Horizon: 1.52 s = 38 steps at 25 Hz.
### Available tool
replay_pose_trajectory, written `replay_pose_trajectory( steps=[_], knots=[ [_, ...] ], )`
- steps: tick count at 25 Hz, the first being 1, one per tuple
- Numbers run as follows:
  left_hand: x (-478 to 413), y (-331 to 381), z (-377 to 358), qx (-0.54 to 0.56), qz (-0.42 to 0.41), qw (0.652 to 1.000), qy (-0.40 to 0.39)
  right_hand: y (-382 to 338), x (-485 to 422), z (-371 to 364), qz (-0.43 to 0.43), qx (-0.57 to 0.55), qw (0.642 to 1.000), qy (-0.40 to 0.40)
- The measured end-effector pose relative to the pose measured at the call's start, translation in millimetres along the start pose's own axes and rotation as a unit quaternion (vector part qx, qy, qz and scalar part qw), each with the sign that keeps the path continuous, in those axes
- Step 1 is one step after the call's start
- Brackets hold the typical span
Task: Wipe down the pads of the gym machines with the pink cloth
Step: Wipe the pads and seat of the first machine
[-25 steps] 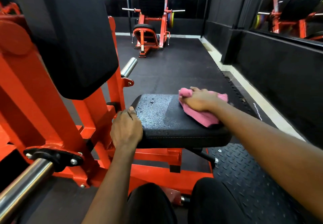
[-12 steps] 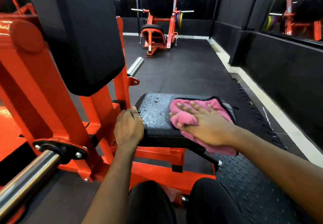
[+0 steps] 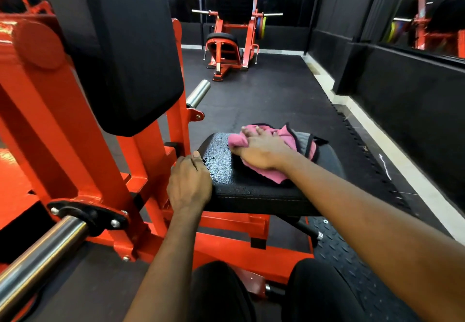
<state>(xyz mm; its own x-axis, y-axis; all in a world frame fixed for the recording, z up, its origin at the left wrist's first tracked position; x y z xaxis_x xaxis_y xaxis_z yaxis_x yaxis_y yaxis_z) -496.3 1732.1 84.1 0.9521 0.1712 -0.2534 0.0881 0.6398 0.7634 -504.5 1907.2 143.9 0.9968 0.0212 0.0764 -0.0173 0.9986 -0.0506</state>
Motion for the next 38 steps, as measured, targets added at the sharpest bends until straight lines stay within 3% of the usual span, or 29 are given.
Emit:
replay_pose_trajectory(
  steps=[3, 6, 10, 13, 17, 22, 26, 30, 34, 38],
  knots=[
    [1, 0, 1, 0.005, 0.003, 1.0, -0.003, 1, 53, -13, 0.047, -0.018, 0.999, 0.014],
    [0, -2, 0, 0.014, -0.009, 1.0, -0.002, 34, 82, -15, 0.041, -0.007, 0.998, 0.038],
    [-1, -2, -1, 0.011, -0.011, 1.0, 0.001, 81, 42, -1, -0.065, -0.011, 0.998, 0.015],
    [0, 1, -1, -0.004, -0.013, 1.0, 0.009, 67, -17, 4, -0.084, -0.002, 0.996, -0.009],
    [0, 1, 0, -0.002, 0.002, 1.0, 0.007, 16, -41, 6, -0.032, -0.002, 0.999, -0.025],
    [3, 3, 2, 0.009, -0.002, 1.0, 0.002, 18, 31, -8, 0.055, -0.011, 0.998, -0.013],
    [5, 3, 3, 0.008, 0.003, 1.0, 0.005, 81, 65, -9, 0.03, -0.045, 0.996, 0.068],
    [4, 1, 1, -0.007, -0.008, 1.0, 0.006, 128, 62, 1, -0.081, -0.155, 0.984, 0.039],
    [3, 4, 1, -0.01, -0.004, 1.0, 0.015, 95, 17, 16, -0.159, -0.071, 0.985, -0.012],
    [5, 4, 2, 0.003, 0.0, 1.0, 0.014, 32, 18, 9, -0.051, -0.01, 0.999, -0.001]
  ],
)
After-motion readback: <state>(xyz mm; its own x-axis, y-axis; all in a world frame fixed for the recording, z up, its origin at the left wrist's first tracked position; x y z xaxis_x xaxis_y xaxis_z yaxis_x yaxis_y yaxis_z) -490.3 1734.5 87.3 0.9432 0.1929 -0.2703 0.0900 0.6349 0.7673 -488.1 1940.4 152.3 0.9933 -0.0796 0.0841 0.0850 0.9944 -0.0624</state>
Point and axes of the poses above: each hand's wrist, its own x-axis away from the middle knuckle, its own z-axis out of the back of the hand, y = z × x, the point moved 1 cm from there along -x, towards the middle knuckle, and after that the axes turned 3 degrees about -y, right-handed, at the moved point
